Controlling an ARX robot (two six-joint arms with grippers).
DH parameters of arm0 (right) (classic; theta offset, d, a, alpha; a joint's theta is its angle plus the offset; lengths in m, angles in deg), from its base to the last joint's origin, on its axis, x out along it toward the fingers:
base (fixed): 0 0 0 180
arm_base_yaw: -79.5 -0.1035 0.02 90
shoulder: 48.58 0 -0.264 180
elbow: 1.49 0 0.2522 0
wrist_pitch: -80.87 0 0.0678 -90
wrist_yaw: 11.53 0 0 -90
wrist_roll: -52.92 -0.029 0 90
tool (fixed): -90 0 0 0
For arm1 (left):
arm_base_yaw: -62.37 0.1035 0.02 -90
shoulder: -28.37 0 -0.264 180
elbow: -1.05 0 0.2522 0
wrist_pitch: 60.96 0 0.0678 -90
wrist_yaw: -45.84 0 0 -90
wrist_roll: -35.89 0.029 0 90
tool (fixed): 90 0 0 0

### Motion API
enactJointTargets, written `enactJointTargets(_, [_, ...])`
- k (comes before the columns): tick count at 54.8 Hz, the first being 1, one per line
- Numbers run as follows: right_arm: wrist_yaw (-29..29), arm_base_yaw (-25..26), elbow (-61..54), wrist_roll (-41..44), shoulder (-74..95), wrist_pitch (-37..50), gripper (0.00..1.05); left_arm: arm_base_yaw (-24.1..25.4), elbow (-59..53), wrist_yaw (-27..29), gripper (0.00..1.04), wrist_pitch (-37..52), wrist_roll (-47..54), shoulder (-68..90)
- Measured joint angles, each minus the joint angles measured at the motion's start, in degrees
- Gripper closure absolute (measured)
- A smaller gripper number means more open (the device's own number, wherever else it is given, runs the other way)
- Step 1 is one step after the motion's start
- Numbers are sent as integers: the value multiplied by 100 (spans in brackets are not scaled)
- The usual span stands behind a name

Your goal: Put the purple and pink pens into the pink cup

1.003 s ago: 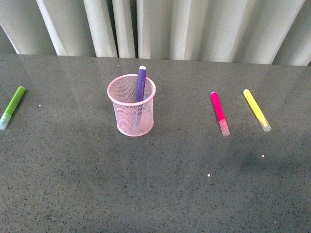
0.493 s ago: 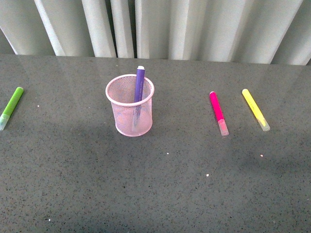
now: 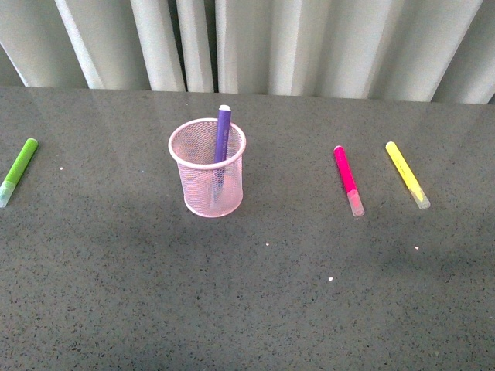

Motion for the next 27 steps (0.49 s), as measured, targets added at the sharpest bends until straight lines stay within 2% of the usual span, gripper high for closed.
enactJointTargets(27, [0,0,0,0,0,0,7,0,-4,-4,101,-1449,0,-1545])
